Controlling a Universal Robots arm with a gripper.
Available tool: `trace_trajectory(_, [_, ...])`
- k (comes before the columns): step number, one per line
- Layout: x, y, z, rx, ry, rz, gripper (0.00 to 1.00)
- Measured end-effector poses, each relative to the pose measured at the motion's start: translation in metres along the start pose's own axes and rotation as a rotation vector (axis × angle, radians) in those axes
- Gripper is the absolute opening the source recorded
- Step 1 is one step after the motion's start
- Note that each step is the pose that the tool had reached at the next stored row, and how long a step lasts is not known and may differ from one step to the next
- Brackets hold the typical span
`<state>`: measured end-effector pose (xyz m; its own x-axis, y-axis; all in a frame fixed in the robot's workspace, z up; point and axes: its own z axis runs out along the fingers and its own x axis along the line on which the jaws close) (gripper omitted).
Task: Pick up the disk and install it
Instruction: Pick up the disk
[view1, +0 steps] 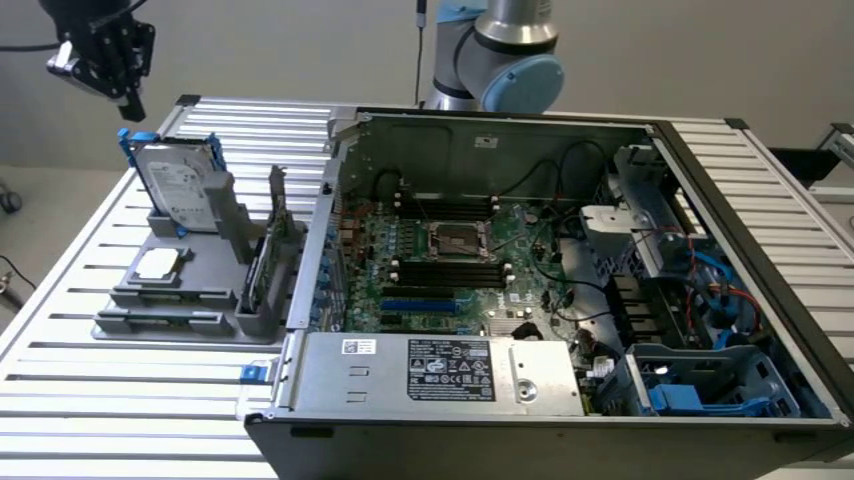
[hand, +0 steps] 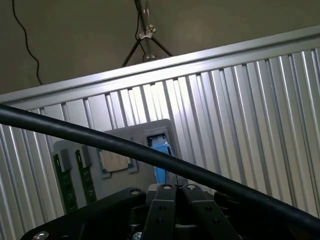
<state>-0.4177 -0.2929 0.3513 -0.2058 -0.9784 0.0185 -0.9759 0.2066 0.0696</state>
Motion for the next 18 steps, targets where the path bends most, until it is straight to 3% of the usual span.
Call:
trace_trajectory(4, [-0.001, 0.003, 0.0012, 0.005, 0.0229, -0.033, 0.11])
trace_trajectory(7, [-0.006, 0.0045, 0.0016, 0.0101, 0.0309, -0.053, 0.11])
trace_trajectory(9, [-0.009, 0.0058, 0.0016, 0.0257, 0.0342, -0.055, 0.11])
trace_trajectory(12, [-0.008, 0.0092, 0.0019, 0.0451, 0.045, -0.056, 0.11])
trace_trajectory(15, [-0.008, 0.0109, 0.0019, 0.0526, 0.0471, -0.06, 0.11])
trace_trajectory(18, [-0.008, 0.0109, 0.0021, 0.0557, 0.0551, -0.064, 0.11])
